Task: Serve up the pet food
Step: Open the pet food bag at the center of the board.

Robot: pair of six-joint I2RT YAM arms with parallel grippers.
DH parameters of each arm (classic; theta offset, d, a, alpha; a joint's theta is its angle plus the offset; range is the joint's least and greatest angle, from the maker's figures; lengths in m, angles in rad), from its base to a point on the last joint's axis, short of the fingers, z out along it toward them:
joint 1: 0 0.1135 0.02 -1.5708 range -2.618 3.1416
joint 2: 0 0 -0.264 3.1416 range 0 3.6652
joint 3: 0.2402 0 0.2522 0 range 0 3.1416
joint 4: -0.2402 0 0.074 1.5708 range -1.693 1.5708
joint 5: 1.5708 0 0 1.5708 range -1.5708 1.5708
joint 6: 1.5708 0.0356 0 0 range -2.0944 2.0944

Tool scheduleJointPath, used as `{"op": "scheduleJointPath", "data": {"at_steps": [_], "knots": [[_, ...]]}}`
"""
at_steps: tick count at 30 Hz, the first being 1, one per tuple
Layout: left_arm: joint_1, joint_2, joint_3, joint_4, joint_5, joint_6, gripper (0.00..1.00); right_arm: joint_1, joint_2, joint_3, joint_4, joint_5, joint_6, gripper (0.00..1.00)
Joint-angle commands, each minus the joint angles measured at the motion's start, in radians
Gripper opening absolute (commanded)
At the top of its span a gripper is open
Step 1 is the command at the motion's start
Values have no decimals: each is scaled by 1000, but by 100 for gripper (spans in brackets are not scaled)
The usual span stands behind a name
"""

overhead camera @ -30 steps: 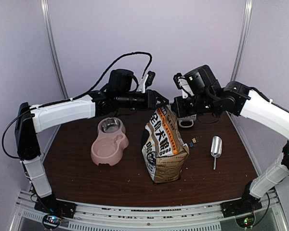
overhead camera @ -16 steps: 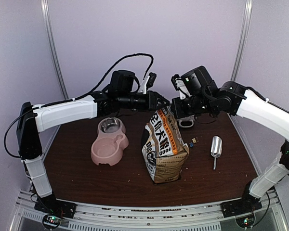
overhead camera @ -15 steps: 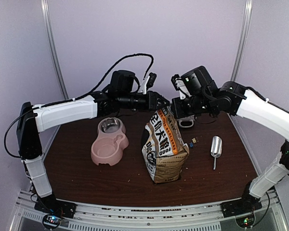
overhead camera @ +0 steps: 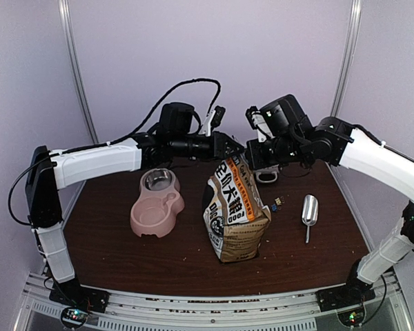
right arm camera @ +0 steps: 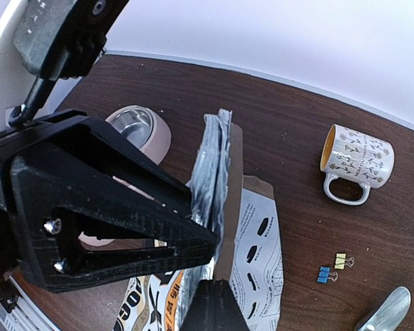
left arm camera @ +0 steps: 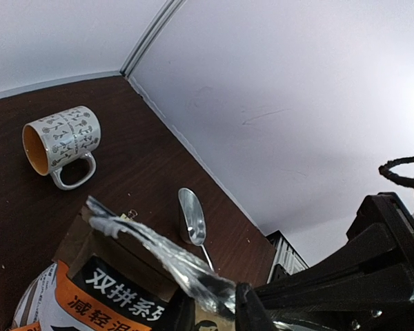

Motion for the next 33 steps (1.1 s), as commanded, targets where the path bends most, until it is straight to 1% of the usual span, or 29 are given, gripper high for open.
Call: {"op": "scheduleJointPath", "data": {"at_steps": [1,4,8,11,15,20,22,30,33], "knots": [[-1,17,-28,108,47,-38,20,-1,-27,-36,3,13,-27,0],[-5,21,-22,117,51,-42,14,5,-27,-38,8,12,-49,0],[-5,28,-18,124,57,-47,8,14,-22,-37,6,9,-77,0],[-7,30,-15,119,58,-47,0,21,-20,-39,7,14,-95,0],[-6,21,-17,105,37,-38,0,38,-12,-38,-4,78,-122,0],[-8,-7,-34,74,-34,-20,0,64,11,-15,-63,254,-134,0],[-8,-19,-41,72,-55,-15,0,68,20,-11,-83,293,-130,0],[-12,-35,-50,53,-76,-8,0,66,27,-21,-85,327,-102,0],[-11,-59,-87,87,-89,-6,0,58,8,-12,-88,297,-78,0]]}}
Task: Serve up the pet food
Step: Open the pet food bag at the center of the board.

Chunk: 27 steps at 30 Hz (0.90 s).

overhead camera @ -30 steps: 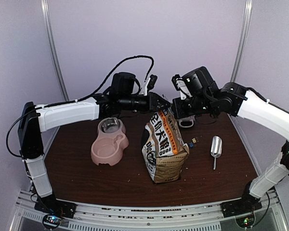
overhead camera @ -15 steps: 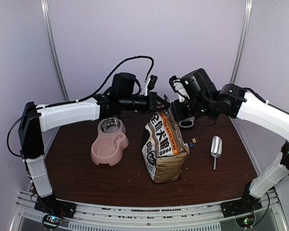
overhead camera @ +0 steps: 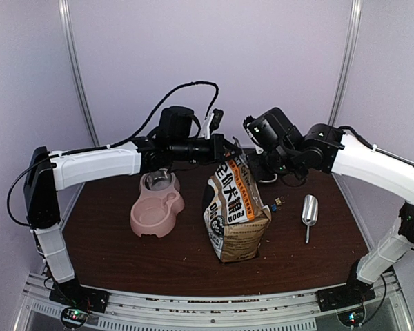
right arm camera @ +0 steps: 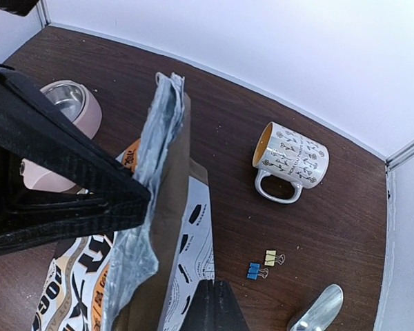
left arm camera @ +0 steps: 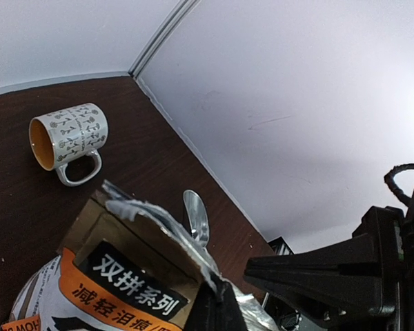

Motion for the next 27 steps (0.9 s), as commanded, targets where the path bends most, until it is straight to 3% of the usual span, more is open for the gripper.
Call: {"op": "scheduleJointPath", "data": {"at_steps": [1,3,10,14,18,27], "knots": [[-4,-67,-62,60,-44,27,0,-12,-32,14,-14,-6,39,0],[-3,-100,-88,73,-57,40,0,-24,-62,11,-12,-70,51,3],[7,-168,-126,-15,-94,86,0,-34,-219,-102,83,-330,68,52],[11,-182,-149,-20,-83,91,0,-24,-266,-143,88,-356,113,65],[11,-183,-162,17,-38,93,0,39,-267,-149,91,-274,167,67],[11,-212,-202,95,0,108,0,92,-98,18,-40,-160,270,47]]}}
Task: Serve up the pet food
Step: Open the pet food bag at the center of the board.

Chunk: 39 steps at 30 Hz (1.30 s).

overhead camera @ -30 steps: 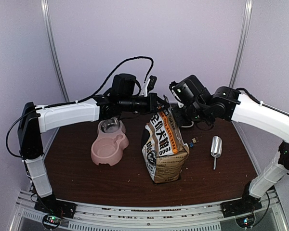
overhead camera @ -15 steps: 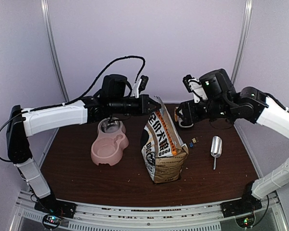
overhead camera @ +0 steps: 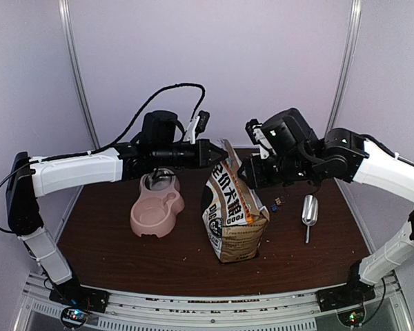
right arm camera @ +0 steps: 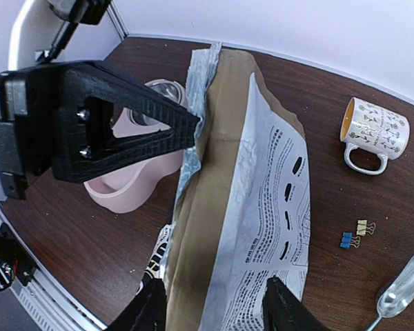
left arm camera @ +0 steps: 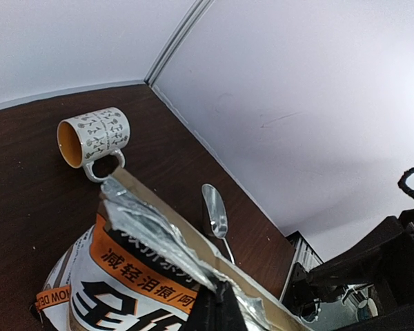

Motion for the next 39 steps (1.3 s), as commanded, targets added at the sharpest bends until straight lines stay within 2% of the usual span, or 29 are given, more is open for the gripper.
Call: {"op": "scheduleJointPath", "data": {"at_steps": [1,13,17,39], "knots": [[3,-50,-6,69,46,31,0,5,72,123,-79,74,49,45],[3,-32,13,97,75,30,0,-2,296,428,-250,154,10,28],[3,-31,15,103,79,31,0,-2,333,467,-268,160,4,25],[3,-20,14,156,117,11,0,-15,418,509,-280,232,-5,20]]}}
